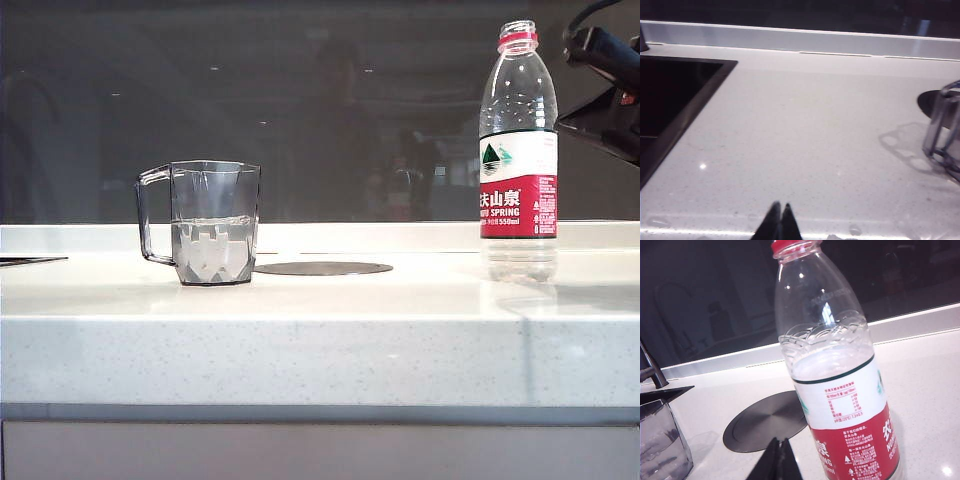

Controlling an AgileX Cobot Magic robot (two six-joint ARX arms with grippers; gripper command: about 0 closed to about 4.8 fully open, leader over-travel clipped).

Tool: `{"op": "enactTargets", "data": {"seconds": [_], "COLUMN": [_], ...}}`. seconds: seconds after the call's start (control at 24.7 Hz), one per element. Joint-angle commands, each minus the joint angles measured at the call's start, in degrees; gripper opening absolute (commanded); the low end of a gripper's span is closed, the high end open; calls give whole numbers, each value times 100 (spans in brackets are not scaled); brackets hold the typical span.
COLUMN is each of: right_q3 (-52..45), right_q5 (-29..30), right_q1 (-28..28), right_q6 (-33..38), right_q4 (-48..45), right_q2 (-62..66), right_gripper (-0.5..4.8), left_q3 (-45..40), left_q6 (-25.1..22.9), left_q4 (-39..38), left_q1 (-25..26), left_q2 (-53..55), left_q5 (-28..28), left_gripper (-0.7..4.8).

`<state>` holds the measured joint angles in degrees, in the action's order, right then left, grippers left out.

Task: Pick up the mineral water bottle on the table and pour water into the mug until it's half full.

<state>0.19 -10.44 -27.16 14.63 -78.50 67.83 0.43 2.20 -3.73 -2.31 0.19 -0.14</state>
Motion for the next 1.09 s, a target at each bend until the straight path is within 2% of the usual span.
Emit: {"op": "enactTargets", "data": {"seconds": [0.04, 0.65, 0.81, 0.89, 0.93, 0.97, 1.01, 1.09], "right_q3": [-17, -17, -15, -15, -15, -15, -15, -15], "right_q5": [7, 7, -61, -192, -380, -424, -422, -337], "right_q1": [-2, 0, 15, 15, 70, 166, 409, 634], "right_q6": [15, 15, -153, -509, -745, -758, -758, -756], "right_q4": [-101, -52, 387, 857, 1401, 1827, 2684, 3517], "right_q2": [-17, -20, -319, -584, -916, -1193, -1794, -2420], "right_gripper": [-8, -8, -8, -8, -8, -8, -8, -8], "left_q3": [15, 15, 15, 15, 15, 15, 15, 15], "left_q6": [-11, -11, -9, -11, -9, -11, -9, -9], "left_q4": [52, 52, 55, 44, 42, 39, 37, 37], "left_q1": [13, 13, 13, 13, 13, 11, 11, 11], "left_q2": [4, 4, 4, 4, 4, 4, 4, 4], "left_q5": [17, 17, 20, 15, 24, 17, 17, 17], "left_gripper": [-4, -4, -4, -4, -4, -4, -4, -4]}}
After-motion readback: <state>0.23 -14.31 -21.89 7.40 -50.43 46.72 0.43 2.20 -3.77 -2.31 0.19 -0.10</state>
